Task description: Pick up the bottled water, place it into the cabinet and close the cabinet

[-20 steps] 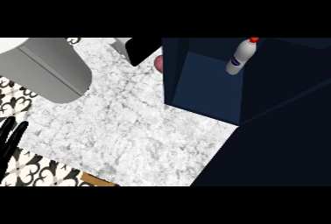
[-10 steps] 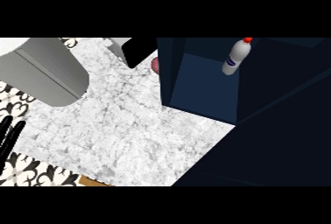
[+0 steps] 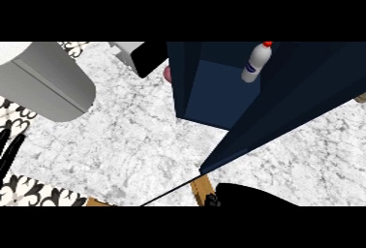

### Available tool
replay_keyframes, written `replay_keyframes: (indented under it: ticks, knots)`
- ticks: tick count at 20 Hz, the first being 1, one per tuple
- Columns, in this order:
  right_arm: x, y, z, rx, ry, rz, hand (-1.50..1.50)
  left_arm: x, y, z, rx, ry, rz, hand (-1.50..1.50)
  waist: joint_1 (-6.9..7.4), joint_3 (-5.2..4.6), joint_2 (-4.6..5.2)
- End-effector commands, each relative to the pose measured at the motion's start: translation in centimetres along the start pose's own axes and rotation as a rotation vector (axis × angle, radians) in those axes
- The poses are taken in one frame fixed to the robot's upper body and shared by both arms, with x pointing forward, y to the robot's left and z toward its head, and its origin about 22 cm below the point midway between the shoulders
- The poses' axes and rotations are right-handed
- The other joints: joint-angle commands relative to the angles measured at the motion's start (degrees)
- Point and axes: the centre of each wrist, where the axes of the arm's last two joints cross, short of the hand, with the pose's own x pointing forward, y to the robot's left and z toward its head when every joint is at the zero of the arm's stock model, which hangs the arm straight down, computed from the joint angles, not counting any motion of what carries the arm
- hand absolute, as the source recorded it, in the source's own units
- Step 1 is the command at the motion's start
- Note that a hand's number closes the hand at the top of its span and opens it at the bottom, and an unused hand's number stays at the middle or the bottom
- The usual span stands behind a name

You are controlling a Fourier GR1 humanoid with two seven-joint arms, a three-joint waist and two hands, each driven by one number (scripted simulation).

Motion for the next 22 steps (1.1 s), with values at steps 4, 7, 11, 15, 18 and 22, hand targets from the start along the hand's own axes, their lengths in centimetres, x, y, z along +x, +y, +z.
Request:
replay_keyframes:
  ticks: [4,7,11,15,18,22]
  knots:
    - [-1.6,-3.4,-5.9,-0.140,0.181,-0.083,1.50,0.2,0.8,0.6,0.015,0.016,-0.010,-1.50,-1.09,0.61,-0.17]
    - [-1.6,-5.9,-8.2,-0.210,0.231,-0.088,1.50,-0.1,0.9,0.9,0.035,0.006,0.006,-1.50,-1.73,0.86,-0.05]
    - [-0.7,-9.4,-10.0,-0.415,0.230,-0.058,1.50,0.0,1.2,1.6,0.039,0.010,0.009,-1.50,-1.78,1.05,-0.30]
    - [-0.2,-12.3,-12.1,-0.563,0.232,-0.090,1.50,-0.1,1.4,1.6,0.044,0.006,0.011,-1.50,-2.60,1.15,0.05]
    - [0.1,-13.8,-13.8,-0.642,0.233,-0.085,1.50,0.2,1.6,1.1,0.040,-0.026,0.009,-1.50,-2.66,1.18,0.19]
    - [0.2,-15.3,-14.2,-0.734,0.213,-0.142,1.50,-0.2,1.6,1.8,0.042,-0.006,0.022,-1.50,-3.26,1.24,0.25]
